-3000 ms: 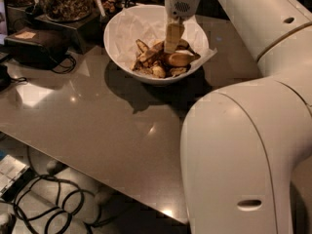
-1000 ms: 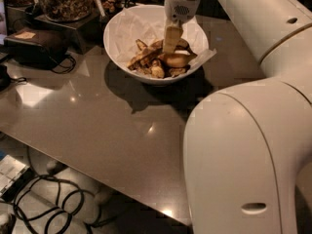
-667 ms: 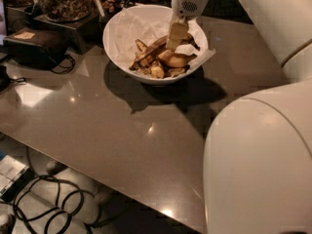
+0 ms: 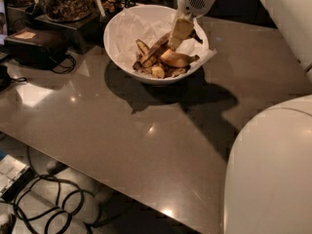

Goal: Pick banana from white bowl

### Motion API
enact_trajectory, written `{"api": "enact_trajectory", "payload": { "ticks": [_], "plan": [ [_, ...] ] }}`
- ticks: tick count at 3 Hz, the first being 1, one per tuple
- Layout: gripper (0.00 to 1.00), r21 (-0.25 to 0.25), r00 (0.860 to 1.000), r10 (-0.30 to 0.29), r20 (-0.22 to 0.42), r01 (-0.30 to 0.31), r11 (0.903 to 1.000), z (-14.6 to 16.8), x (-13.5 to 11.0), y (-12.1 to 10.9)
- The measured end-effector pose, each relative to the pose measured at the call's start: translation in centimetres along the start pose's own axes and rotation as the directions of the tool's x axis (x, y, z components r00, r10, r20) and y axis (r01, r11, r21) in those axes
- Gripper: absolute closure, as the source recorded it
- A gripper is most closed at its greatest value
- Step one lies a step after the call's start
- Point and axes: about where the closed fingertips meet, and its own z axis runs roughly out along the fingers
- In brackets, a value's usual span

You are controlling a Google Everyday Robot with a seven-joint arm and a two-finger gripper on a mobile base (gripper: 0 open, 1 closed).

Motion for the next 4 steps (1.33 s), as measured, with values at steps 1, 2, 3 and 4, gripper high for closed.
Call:
{"api": "enact_trajectory", "payload": {
  "ticks": [1, 2, 3, 4],
  "plan": [
    [1.00, 0.019, 0.999, -0.022, 0.028, 0.022, 0.9996, -1.3, -0.7, 1.0],
    [1.00, 0.043, 0.996, -0.037, 0.076, 0.034, 0.9985, -3.2, -1.4, 3.1],
    [1.00, 0.043, 0.996, -0.037, 0.076, 0.034, 0.9985, -3.2, -1.4, 3.1],
    [1.00, 0.026, 0.994, -0.009, 0.109, 0.006, 0.9997, -3.8, -1.5, 4.1]
  ]
}}
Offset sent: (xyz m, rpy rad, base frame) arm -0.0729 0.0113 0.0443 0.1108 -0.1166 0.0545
